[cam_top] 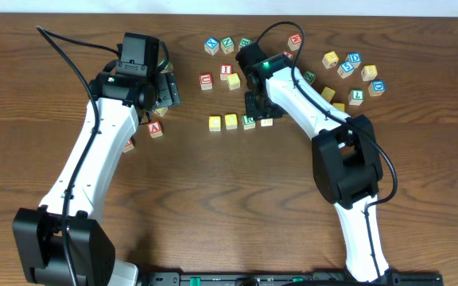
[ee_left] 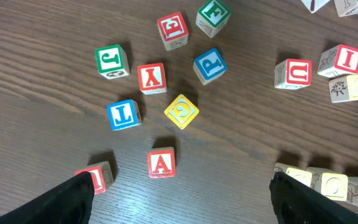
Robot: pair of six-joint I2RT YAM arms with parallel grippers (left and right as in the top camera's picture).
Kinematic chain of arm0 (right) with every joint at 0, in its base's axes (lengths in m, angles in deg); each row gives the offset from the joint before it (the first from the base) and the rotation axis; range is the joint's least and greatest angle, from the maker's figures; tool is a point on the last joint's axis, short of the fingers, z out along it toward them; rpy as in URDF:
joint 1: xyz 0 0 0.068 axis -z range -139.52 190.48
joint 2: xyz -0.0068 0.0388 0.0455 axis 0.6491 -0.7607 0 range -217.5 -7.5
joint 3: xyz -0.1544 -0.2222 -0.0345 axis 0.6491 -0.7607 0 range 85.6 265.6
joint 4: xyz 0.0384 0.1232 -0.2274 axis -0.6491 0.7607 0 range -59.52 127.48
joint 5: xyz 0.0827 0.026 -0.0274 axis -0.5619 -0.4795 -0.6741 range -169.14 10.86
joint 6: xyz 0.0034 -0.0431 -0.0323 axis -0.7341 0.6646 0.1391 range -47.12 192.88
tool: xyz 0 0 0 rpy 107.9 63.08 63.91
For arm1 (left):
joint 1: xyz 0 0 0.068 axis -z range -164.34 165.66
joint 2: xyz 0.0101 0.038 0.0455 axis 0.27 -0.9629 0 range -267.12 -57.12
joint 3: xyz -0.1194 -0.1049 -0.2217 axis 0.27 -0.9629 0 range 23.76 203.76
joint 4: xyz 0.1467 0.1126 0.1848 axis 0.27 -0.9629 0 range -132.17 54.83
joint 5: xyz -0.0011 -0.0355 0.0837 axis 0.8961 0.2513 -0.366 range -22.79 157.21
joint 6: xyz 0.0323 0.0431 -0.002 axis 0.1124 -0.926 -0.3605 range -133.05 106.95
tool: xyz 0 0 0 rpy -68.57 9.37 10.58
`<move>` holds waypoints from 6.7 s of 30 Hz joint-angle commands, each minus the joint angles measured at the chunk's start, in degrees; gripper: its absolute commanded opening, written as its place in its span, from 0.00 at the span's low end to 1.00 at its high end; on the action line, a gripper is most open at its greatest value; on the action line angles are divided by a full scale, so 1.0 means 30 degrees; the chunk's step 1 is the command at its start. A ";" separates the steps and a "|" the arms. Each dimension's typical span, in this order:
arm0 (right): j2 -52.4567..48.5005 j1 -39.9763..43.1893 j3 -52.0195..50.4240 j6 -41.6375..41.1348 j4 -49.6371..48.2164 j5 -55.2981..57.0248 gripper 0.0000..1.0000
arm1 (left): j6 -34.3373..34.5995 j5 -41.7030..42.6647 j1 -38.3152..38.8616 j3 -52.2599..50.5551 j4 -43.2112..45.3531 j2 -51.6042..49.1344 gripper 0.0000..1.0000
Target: Spell out CORL
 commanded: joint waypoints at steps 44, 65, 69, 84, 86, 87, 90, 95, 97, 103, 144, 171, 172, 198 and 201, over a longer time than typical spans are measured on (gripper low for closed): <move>-0.0219 -0.0124 -0.0117 -0.0153 -0.0364 0.0175 0.56 | 0.0095 -0.0051 -0.0051 -0.0044 0.0066 -0.0211 0.89; -0.0219 -0.0124 -0.0117 -0.0153 -0.0466 0.0175 0.13 | 0.0095 -0.0058 -0.0029 -0.0044 0.0211 -0.0219 0.89; -0.0124 -0.0102 -0.0058 0.0401 -0.0758 0.0226 0.13 | 0.0095 -0.0058 -0.0029 -0.0044 0.0211 -0.0219 0.89; 0.2390 0.0568 0.1005 -0.1304 0.1982 -0.1144 0.22 | 0.0095 -0.0058 -0.0029 -0.0044 0.0219 -0.0219 0.89; 0.2382 0.0561 0.0612 -0.1457 0.2339 -0.1137 0.16 | 0.0095 -0.0051 -0.0029 -0.0044 0.0211 -0.0219 0.89; 0.2382 0.0546 0.0364 -0.1457 0.2419 -0.1137 0.10 | 0.0087 -0.0058 -0.0029 -0.0044 0.0211 -0.0219 0.89; 0.2382 0.0546 -0.0379 -0.1450 0.2696 -0.1137 0.01 | 0.0087 -0.0058 -0.0029 -0.0044 0.0219 -0.0219 0.89; 0.2382 0.0546 -0.1778 -0.1443 0.2419 -0.1158 0.01 | 0.0095 -0.0058 -0.0029 -0.0044 0.0219 -0.0219 0.89; 0.2382 0.0546 -0.2171 -0.1253 0.1974 -0.1217 0.01 | 0.0095 -0.0058 -0.0029 -0.0044 0.0219 -0.0219 0.89; 0.2397 0.0517 -0.2339 -0.0342 0.1348 -0.1836 0.01 | 0.0095 -0.0058 -0.0029 -0.0044 0.0277 -0.0219 0.89; 0.9129 0.2674 -1.3828 -0.1093 -1.1664 -0.7708 0.01 | 0.0095 -0.0051 -0.0029 -0.0044 0.0146 -0.0219 0.89; 0.8706 0.1333 -1.3850 -0.1603 -1.2152 -0.5144 0.01 | 0.0095 -0.0051 -0.0029 -0.0044 0.0291 -0.0219 0.89; 0.8706 0.1311 -1.3850 -0.1639 -1.2138 -0.5013 0.01 | 0.0095 -0.0051 -0.0029 -0.0044 0.0291 -0.0219 0.89; 0.8094 0.1552 -1.3857 -0.2441 -1.1948 -0.4357 0.01 | 0.0102 -0.0044 -0.0029 -0.0044 0.0503 -0.0219 0.89; 0.7941 0.1559 -1.3857 -0.2441 -1.1970 -0.4357 0.01 | 0.0102 -0.0051 -0.0029 -0.0044 0.0510 -0.0219 0.89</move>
